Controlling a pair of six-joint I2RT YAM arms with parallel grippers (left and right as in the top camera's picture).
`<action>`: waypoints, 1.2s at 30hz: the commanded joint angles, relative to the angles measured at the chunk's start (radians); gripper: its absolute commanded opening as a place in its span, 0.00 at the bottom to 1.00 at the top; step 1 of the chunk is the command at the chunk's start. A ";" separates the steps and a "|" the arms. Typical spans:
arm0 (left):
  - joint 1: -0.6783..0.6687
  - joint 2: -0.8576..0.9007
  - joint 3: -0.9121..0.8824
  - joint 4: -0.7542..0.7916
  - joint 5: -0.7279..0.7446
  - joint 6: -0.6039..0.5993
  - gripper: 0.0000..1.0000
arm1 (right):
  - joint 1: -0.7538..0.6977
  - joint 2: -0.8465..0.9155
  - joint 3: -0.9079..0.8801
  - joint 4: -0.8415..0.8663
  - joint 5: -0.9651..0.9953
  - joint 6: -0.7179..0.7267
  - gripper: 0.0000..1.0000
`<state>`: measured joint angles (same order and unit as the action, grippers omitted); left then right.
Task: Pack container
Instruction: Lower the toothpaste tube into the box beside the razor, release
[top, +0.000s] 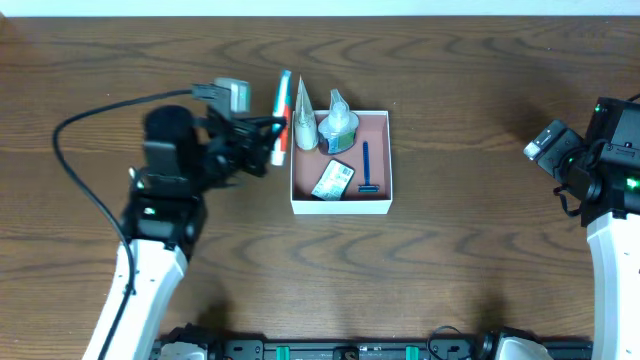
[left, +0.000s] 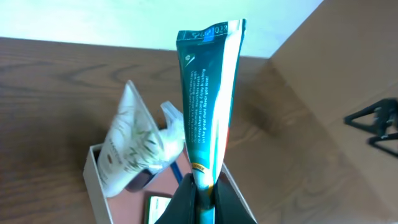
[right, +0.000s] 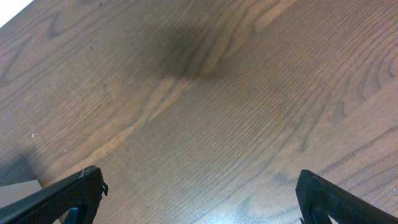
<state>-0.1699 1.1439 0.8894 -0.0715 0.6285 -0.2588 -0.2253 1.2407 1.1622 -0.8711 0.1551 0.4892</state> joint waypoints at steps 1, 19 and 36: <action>-0.133 0.021 0.018 -0.022 -0.340 0.009 0.06 | -0.007 -0.006 0.008 -0.001 0.013 0.003 0.99; -0.534 0.430 0.018 0.216 -0.746 -0.042 0.06 | -0.007 -0.006 0.008 -0.001 0.013 0.003 0.99; -0.570 0.539 0.018 0.345 -0.774 -0.196 0.10 | -0.007 -0.006 0.008 -0.001 0.013 0.003 0.99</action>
<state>-0.7380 1.6825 0.8894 0.2558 -0.1204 -0.4225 -0.2253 1.2407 1.1622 -0.8711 0.1551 0.4892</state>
